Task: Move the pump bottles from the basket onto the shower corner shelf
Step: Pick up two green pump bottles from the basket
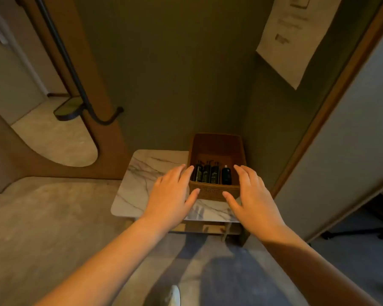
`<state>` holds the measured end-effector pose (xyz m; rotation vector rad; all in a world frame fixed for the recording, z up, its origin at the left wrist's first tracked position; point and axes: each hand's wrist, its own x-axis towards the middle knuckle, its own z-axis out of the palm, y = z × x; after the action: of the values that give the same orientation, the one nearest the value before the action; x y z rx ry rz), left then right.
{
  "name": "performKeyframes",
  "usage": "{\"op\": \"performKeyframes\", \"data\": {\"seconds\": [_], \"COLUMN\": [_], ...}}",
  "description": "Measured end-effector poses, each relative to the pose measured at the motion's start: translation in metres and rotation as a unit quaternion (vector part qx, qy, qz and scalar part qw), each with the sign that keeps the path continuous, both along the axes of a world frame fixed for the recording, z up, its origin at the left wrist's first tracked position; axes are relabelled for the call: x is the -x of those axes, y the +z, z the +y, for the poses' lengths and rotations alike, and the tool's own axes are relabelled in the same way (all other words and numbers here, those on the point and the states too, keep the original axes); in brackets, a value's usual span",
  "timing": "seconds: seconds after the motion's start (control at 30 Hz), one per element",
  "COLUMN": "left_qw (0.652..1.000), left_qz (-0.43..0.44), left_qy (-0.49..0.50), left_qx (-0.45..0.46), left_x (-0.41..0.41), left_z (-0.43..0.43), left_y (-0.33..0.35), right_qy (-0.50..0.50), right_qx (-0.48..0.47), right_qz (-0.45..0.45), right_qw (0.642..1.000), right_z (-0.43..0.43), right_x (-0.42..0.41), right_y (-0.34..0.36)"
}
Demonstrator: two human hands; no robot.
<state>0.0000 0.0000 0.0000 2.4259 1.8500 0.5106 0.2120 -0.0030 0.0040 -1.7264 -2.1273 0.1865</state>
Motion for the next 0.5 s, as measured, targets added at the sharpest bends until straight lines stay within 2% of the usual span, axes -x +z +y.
{"op": "performKeyframes", "data": {"seconds": [0.17,0.3,0.5], "left_qw": [0.999,0.999,0.997], "left_qz": [-0.026,-0.046,-0.071], "left_qy": [0.007,0.005,-0.021], "left_qx": [0.021,0.014,0.030], "left_x": [0.019,0.039,0.059], "left_z": [0.065,0.116,0.175], "left_y": [-0.029,-0.046,-0.069], "right_qy": [-0.016,-0.024,-0.059], "right_qx": [0.076,0.056,0.113], "right_qz": [0.010,-0.004,0.023], "right_qw": [0.997,0.998,0.992], "right_z": [0.062,0.114,0.168], "right_x": [0.023,0.047,0.076], "right_y": [-0.027,-0.042,-0.074]}}
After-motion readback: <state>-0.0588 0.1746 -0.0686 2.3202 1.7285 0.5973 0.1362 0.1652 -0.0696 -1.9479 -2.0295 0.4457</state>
